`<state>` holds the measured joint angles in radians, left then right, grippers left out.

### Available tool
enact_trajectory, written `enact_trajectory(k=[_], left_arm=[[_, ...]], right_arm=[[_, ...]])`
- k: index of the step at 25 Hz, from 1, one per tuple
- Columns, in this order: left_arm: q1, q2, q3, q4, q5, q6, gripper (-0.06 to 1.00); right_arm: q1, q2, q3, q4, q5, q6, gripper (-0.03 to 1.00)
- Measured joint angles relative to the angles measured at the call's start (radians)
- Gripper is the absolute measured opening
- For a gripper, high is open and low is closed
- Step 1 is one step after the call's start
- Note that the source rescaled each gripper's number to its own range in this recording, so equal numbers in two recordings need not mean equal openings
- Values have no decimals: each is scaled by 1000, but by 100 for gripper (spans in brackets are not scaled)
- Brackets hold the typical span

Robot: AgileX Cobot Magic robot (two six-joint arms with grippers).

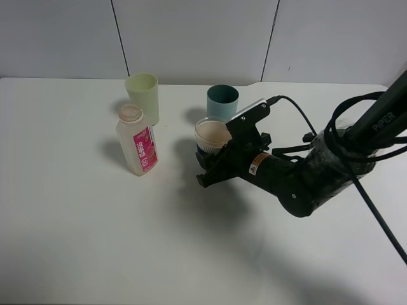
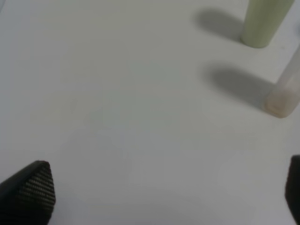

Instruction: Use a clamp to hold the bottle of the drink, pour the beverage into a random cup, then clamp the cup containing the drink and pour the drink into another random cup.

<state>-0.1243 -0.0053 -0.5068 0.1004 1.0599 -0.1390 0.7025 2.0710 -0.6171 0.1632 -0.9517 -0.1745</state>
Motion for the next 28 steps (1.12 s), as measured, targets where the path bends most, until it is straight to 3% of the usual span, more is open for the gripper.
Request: enact_trajectory(k=[8,10,12,15,28], left_arm=[[0,0,0,0,0,0,100],[0,0,0,0,0,0,100],[0,0,0,0,0,0,100],[0,0,0,0,0,0,100],[0,0,0,0,0,0,100]], right_arm=[[0,0,4,-39,-2,2,2],[0,0,8,-42,5,3,17],[0,3,11,-46,23,3,41],[0,3,13,-44,26,3,59],[0,-172,38,-42,121,4,63]])
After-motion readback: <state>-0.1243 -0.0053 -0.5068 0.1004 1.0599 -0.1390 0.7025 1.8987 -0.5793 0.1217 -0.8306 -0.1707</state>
